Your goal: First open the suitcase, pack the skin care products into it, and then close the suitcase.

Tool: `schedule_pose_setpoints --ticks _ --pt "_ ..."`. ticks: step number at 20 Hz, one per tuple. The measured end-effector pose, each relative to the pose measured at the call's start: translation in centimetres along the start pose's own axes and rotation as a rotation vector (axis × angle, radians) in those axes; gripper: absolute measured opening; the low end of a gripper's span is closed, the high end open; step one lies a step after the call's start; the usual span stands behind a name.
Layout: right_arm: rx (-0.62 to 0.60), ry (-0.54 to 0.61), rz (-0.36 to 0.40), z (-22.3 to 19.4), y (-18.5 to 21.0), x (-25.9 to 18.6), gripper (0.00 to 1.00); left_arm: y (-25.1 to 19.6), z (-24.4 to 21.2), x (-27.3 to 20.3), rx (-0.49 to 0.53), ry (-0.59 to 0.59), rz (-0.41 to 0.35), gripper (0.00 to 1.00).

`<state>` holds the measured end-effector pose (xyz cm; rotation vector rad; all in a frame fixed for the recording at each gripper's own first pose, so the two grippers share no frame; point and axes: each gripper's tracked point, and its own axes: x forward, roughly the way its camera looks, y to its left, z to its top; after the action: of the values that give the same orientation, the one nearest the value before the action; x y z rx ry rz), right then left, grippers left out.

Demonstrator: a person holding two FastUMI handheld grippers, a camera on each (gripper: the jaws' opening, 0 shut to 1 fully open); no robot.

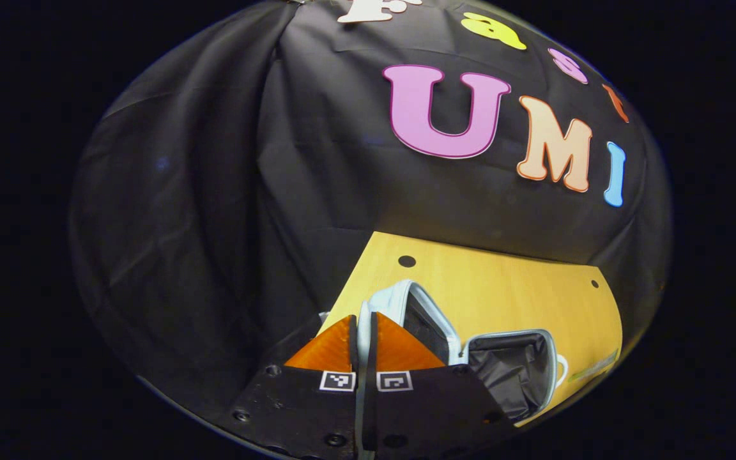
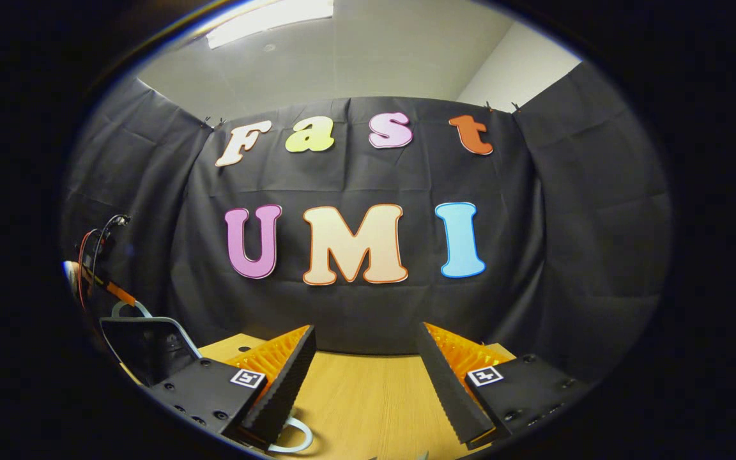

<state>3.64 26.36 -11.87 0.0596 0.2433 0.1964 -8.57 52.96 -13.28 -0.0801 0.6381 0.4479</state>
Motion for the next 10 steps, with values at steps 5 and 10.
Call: schedule_pose_setpoints --ticks 5,10 --pt "-0.032 0.030 -0.015 -0.1 0.0 -0.3 0.98 4.2 -3.5 3.4 -0.050 0.049 0.054 0.00" --pt "-0.042 0.042 -0.055 -0.7 -1.5 -0.3 0.98 6.5 -6.6 5.8 -0.123 0.052 0.043 0.00"
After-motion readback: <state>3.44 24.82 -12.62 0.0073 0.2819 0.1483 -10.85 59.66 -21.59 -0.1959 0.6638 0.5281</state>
